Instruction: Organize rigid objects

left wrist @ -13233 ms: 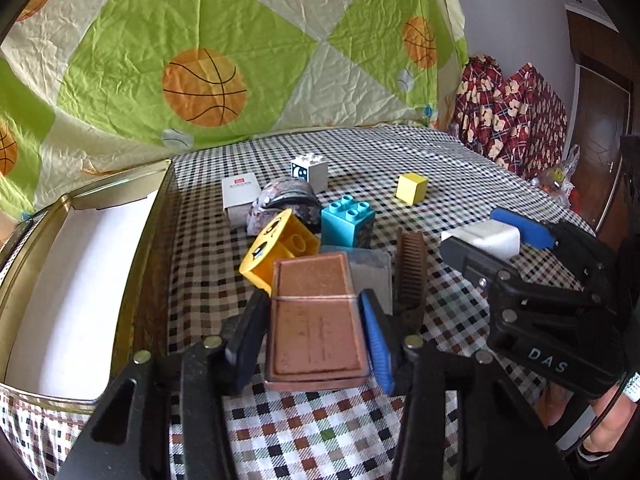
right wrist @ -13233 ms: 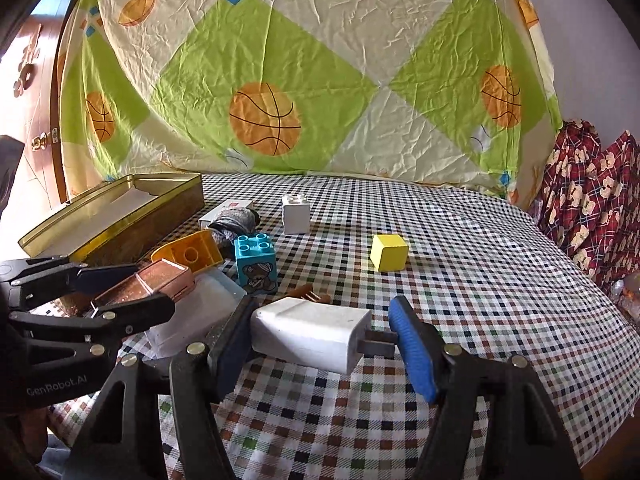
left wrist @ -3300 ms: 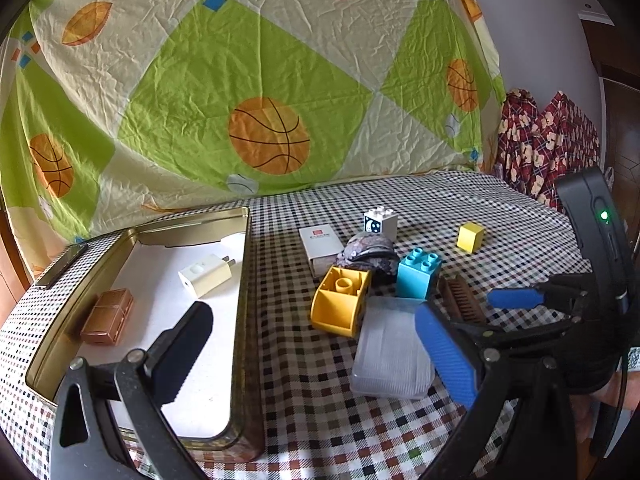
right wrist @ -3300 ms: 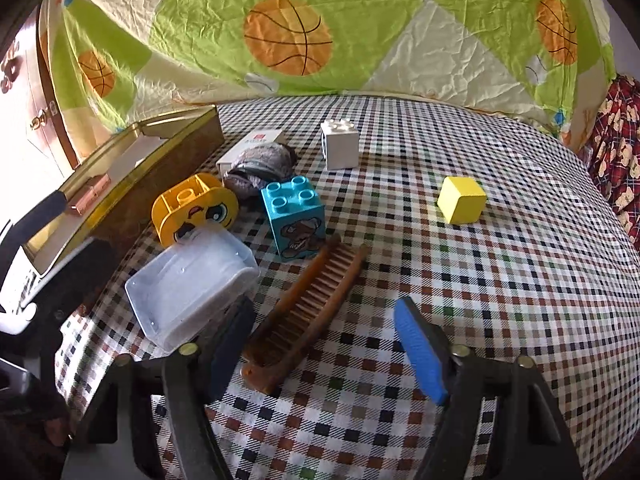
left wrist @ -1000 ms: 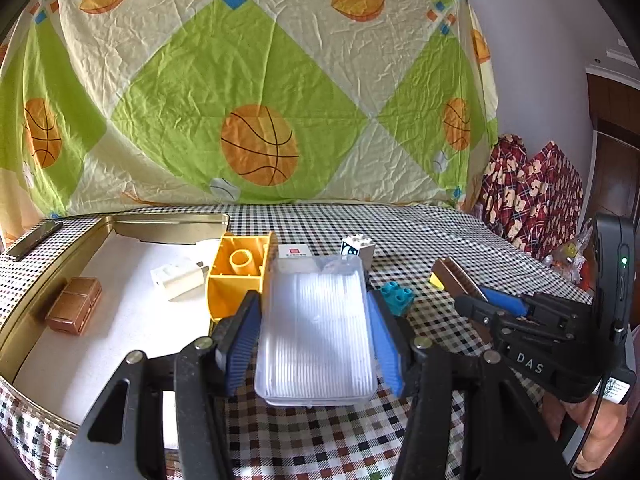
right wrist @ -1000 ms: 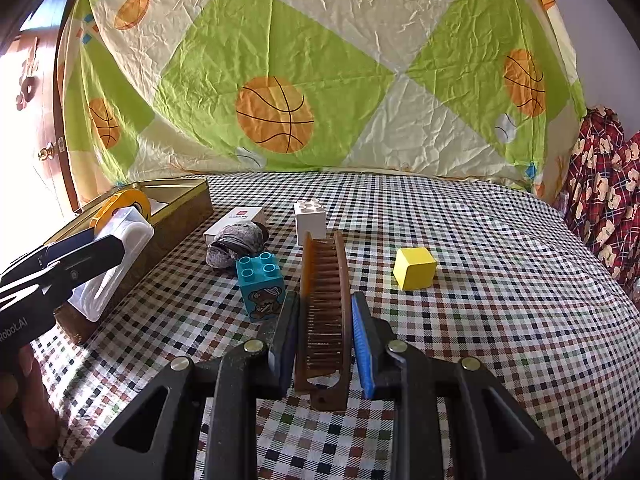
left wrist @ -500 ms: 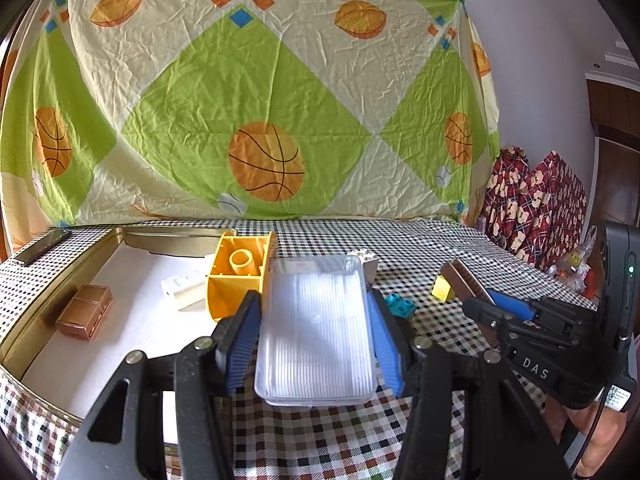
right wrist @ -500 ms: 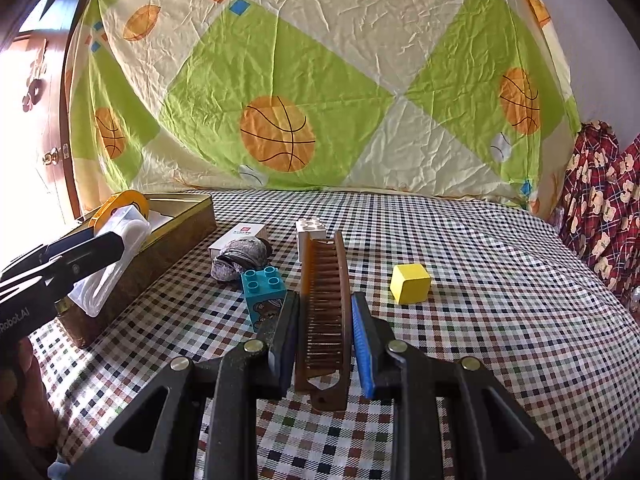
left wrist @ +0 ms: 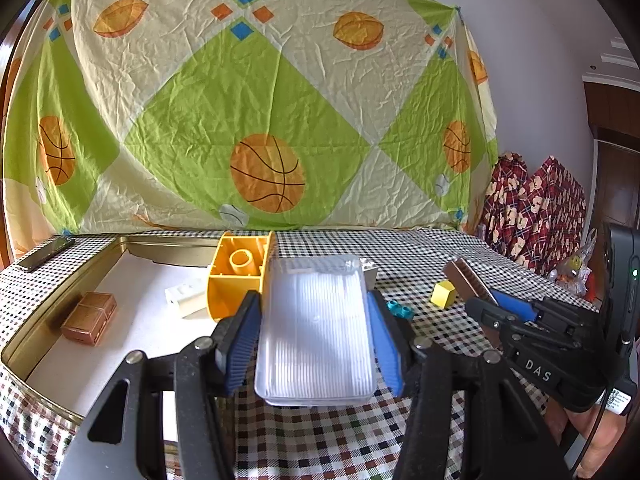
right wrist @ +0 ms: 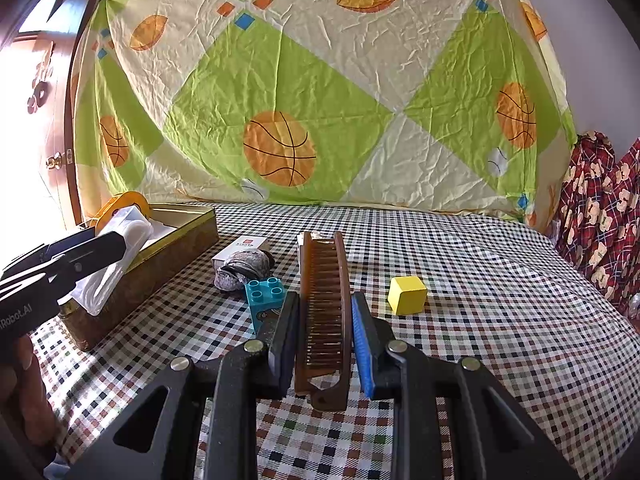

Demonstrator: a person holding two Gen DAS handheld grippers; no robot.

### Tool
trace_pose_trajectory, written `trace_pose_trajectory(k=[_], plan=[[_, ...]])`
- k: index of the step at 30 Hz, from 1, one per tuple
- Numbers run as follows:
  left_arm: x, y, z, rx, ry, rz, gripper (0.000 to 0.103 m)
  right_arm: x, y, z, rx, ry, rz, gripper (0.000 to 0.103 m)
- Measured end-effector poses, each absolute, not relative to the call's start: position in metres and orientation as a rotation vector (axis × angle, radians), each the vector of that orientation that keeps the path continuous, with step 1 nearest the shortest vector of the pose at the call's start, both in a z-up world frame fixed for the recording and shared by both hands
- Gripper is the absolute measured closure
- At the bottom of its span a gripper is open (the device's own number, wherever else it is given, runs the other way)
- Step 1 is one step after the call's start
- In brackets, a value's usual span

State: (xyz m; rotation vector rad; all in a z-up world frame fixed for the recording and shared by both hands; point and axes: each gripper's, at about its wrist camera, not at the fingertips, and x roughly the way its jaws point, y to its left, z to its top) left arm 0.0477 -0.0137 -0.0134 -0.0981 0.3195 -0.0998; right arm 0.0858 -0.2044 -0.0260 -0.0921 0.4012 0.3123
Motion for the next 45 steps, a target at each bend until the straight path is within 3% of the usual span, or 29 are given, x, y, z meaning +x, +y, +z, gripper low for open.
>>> trace_pose_trajectory(k=[45], plan=[[0.024, -0.017, -0.007, -0.077, 0.191, -0.091, 0.050, 0.063, -0.209, -0.020, -0.098, 0.251, 0.299, 0.076]])
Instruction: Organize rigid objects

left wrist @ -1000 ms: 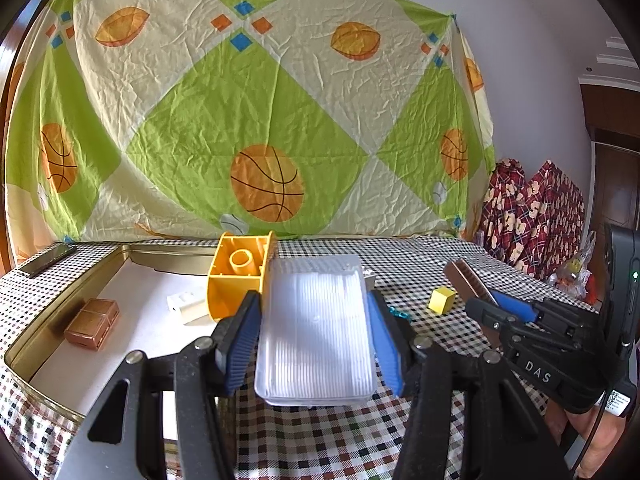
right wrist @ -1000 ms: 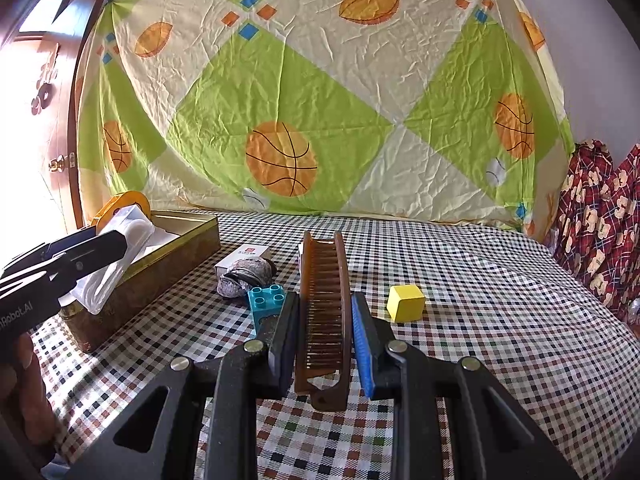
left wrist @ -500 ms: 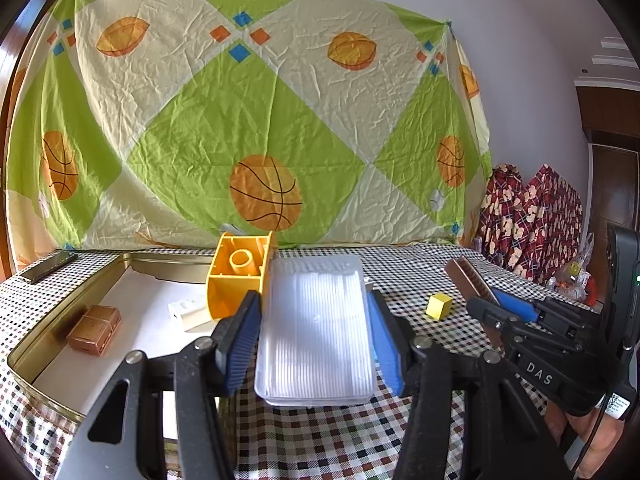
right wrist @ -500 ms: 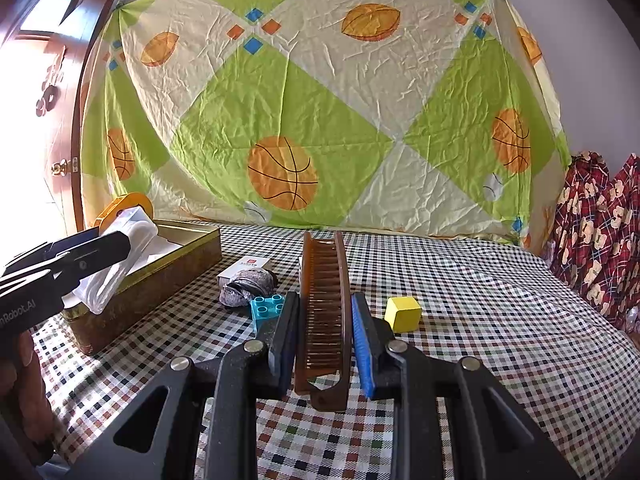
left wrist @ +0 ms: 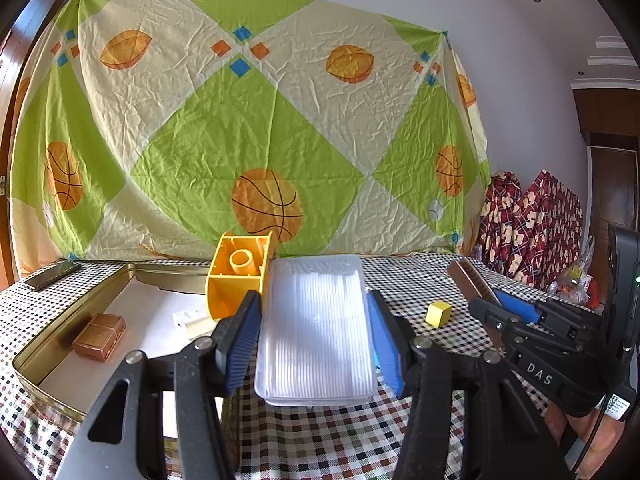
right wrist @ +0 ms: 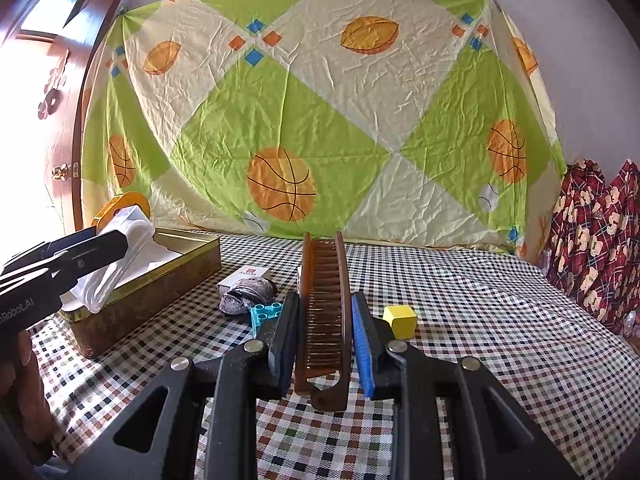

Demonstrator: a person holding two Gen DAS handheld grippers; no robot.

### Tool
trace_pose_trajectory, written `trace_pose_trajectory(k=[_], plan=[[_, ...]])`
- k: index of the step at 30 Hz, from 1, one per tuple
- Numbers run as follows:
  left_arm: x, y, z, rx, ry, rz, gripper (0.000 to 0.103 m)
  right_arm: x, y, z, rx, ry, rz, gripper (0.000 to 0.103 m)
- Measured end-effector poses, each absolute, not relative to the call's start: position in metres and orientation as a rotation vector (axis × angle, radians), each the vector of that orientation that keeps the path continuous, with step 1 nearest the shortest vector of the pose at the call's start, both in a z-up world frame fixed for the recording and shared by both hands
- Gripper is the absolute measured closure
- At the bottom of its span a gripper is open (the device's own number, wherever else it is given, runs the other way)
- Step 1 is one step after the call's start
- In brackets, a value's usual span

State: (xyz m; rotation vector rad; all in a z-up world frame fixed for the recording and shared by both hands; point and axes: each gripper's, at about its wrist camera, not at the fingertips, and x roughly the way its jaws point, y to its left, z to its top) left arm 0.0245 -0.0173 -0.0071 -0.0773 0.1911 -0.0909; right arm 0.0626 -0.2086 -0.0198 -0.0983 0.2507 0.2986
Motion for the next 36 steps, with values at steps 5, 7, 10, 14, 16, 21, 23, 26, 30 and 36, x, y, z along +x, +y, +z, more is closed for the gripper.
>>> trace_pose_trajectory(k=[5, 7, 10, 14, 16, 21, 23, 26, 30, 36], plan=[[0.020, -0.018, -0.006, -0.066, 0.163, -0.087, 0.050, 0.058, -0.210, -0.019, -0.093, 0.225, 0.289, 0.076], [0.018, -0.019, -0.007, -0.066, 0.157, -0.086, 0.050, 0.058, -0.210, -0.019, -0.093, 0.222, 0.289, 0.076], [0.017, -0.018, -0.007, -0.066, 0.148, -0.086, 0.050, 0.057, -0.211, -0.019, -0.094, 0.220, 0.285, 0.076], [0.014, -0.018, -0.006, -0.064, 0.136, -0.083, 0.050, 0.057, -0.210, -0.018, -0.095, 0.217, 0.283, 0.076], [0.014, -0.017, -0.006, -0.062, 0.135, -0.081, 0.050, 0.056, -0.209, -0.018, -0.093, 0.219, 0.285, 0.076], [0.011, -0.014, -0.007, -0.058, 0.132, -0.073, 0.050, 0.054, -0.197, -0.018, -0.097, 0.218, 0.303, 0.076], [0.010, -0.013, -0.007, -0.049, 0.129, -0.068, 0.050, 0.053, -0.190, -0.018, -0.105, 0.218, 0.318, 0.076], [0.007, -0.012, -0.008, -0.036, 0.124, -0.059, 0.050, 0.051, -0.179, -0.018, -0.119, 0.217, 0.338, 0.076], [0.005, -0.008, -0.008, -0.038, 0.116, -0.053, 0.050, 0.048, -0.169, -0.019, -0.129, 0.214, 0.350, 0.076], [0.003, -0.003, -0.007, -0.046, 0.114, -0.049, 0.050, 0.047, -0.162, -0.020, -0.134, 0.215, 0.359, 0.076]])
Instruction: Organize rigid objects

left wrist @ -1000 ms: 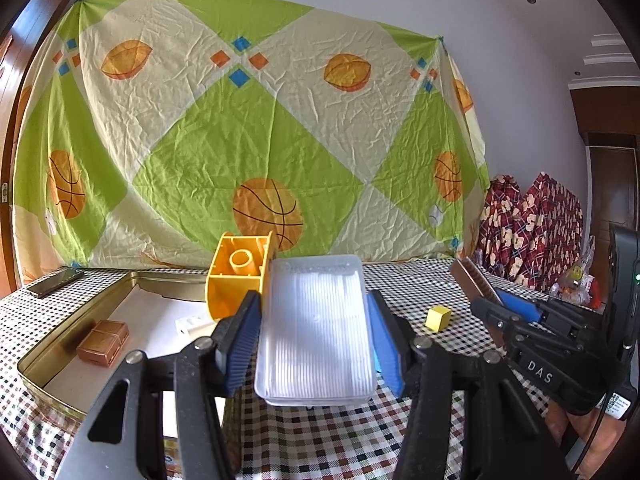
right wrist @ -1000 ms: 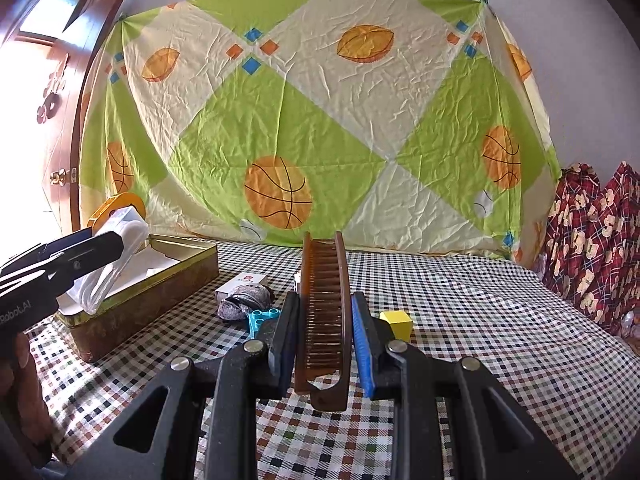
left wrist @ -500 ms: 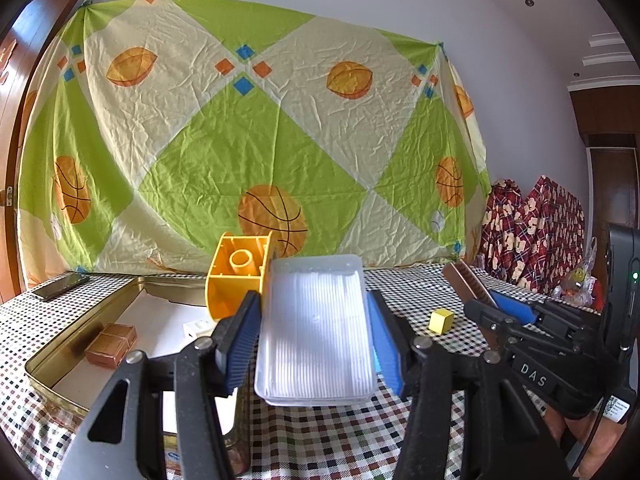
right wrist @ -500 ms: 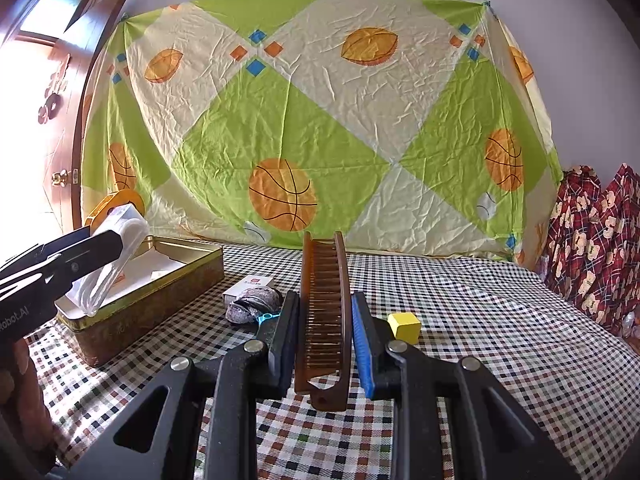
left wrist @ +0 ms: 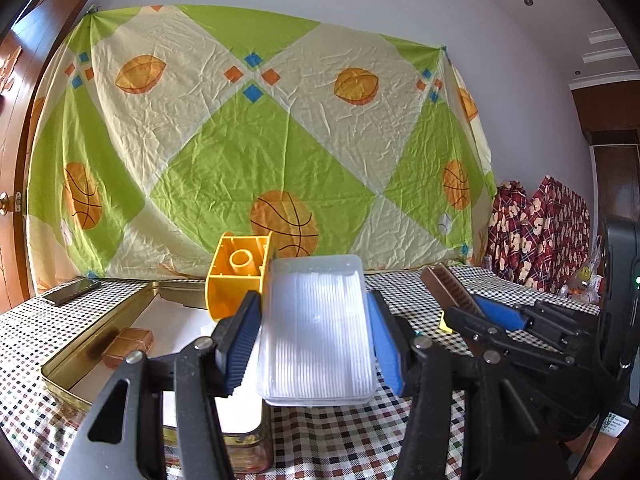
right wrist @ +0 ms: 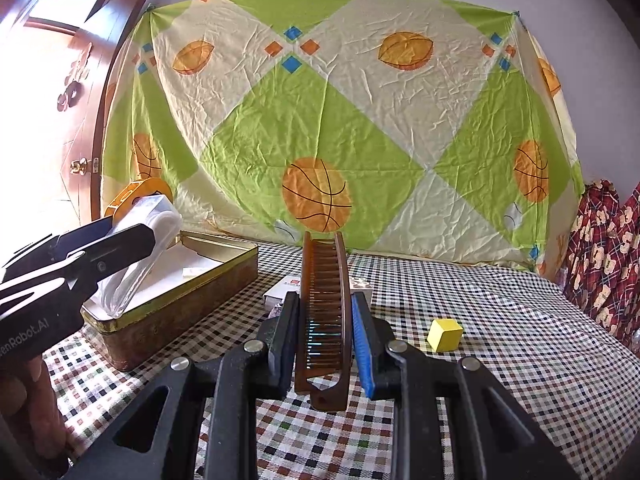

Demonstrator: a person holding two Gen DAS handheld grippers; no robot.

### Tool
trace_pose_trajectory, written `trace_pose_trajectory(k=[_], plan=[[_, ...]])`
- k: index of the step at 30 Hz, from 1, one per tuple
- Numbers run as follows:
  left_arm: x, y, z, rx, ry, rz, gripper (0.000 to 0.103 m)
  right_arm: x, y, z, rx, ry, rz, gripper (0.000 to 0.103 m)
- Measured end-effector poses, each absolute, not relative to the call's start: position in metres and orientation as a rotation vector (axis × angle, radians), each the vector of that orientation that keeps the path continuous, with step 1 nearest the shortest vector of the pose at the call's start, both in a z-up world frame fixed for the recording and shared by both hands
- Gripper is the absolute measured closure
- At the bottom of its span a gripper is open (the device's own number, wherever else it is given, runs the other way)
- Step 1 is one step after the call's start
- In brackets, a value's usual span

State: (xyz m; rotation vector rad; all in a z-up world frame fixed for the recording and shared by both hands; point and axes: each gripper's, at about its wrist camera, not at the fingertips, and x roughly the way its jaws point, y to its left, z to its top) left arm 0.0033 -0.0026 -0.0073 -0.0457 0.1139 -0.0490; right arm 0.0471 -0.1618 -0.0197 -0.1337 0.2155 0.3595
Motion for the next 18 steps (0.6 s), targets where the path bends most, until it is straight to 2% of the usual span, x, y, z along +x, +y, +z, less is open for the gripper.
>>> trace_pose_trajectory(k=[12, 18], plan=[[0.006, 0.001, -0.007, -0.031, 0.140, -0.050, 0.050, 0.040, -0.149, -0.021, -0.125, 0.192, 0.382, 0.076], [0.030, -0.039, -0.015, 0.130, 0.302, -0.188, 0.051, 0.050, -0.165, -0.018, -0.049, 0.227, 0.321, 0.075]])
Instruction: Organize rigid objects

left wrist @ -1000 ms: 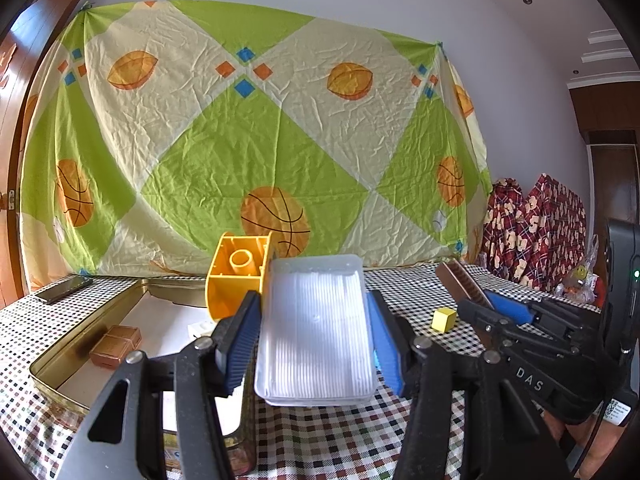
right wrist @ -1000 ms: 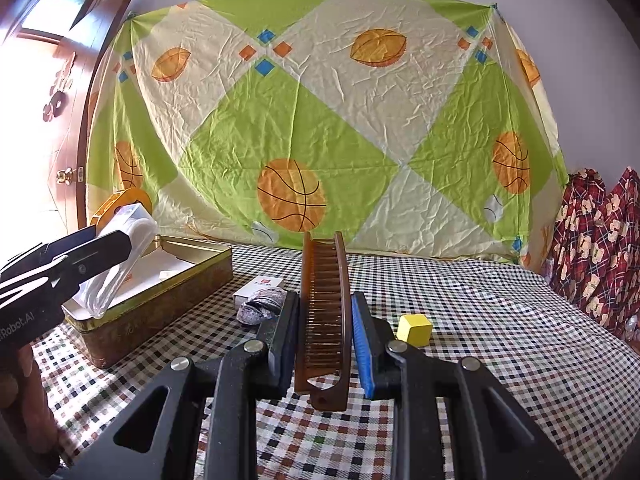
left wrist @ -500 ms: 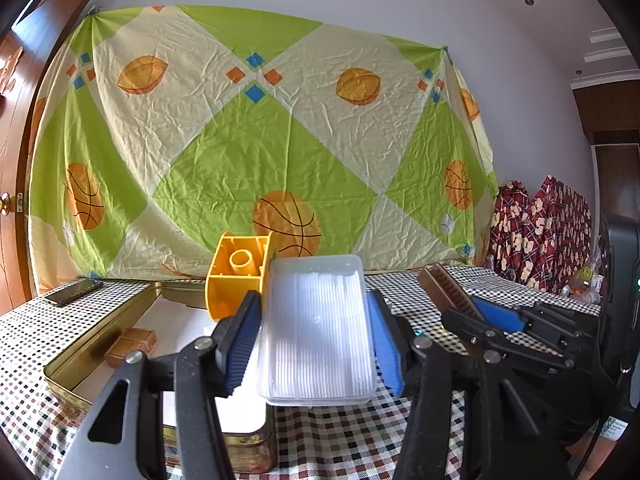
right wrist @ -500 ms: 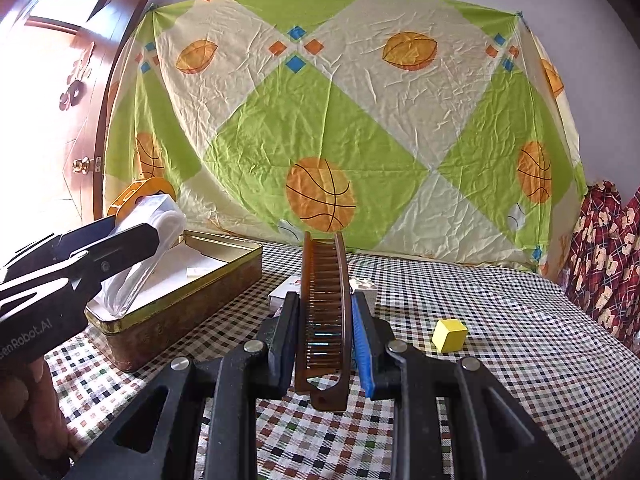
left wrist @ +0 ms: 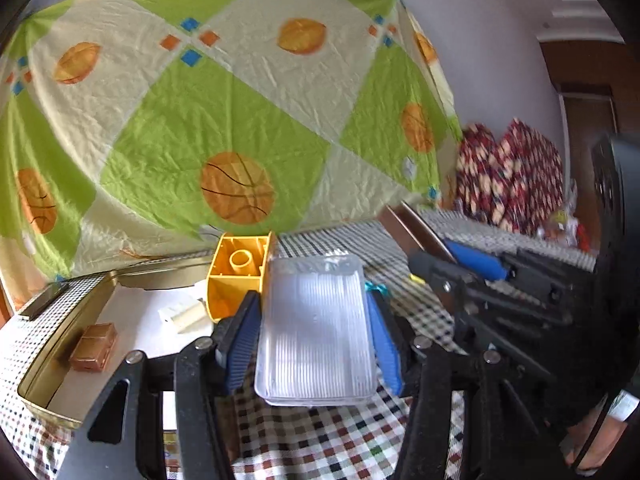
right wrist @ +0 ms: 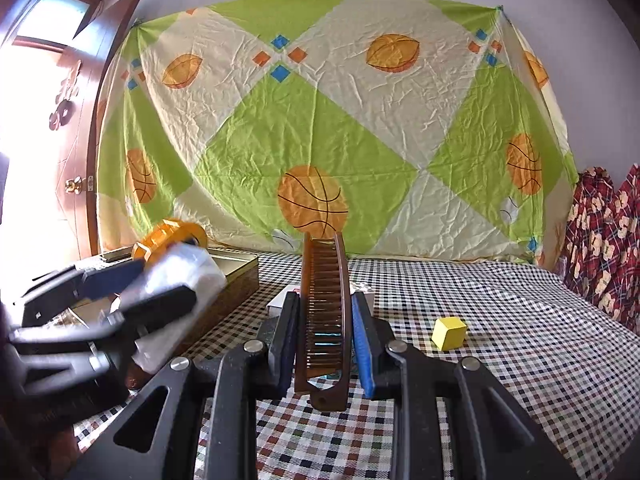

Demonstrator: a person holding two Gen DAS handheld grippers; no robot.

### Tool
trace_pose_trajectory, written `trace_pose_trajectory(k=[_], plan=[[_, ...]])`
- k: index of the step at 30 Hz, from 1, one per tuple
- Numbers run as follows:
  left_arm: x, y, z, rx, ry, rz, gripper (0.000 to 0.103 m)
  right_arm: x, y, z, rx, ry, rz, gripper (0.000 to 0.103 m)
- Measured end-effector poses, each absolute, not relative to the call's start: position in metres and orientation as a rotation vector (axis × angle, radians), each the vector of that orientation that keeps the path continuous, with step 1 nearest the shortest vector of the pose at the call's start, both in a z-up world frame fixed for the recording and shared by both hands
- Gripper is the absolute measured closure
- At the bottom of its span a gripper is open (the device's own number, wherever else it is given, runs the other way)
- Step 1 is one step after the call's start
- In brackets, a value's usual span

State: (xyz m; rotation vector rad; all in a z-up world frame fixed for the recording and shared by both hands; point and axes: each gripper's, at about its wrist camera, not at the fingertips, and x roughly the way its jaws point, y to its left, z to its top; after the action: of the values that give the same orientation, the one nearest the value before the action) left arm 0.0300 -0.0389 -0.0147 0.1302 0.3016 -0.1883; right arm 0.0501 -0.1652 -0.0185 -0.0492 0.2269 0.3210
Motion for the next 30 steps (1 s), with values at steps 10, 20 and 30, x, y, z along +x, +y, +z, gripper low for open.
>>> trace_pose_trajectory(k=[10, 20, 30], plan=[[0.029, -0.045, -0.015, 0.118, 0.323, -0.340, 0.050, 0.052, -0.174, -0.017, -0.025, 0.229, 0.336, 0.076], [0.056, -0.031, -0.027, -0.005, 0.553, -0.343, 0.048, 0.056, -0.182, -0.018, 0.012, 0.250, 0.332, 0.075], [0.013, -0.049, -0.027, 0.143, 0.452, -0.280, 0.036, 0.046, -0.197, -0.020, 0.028, 0.243, 0.330, 0.076]])
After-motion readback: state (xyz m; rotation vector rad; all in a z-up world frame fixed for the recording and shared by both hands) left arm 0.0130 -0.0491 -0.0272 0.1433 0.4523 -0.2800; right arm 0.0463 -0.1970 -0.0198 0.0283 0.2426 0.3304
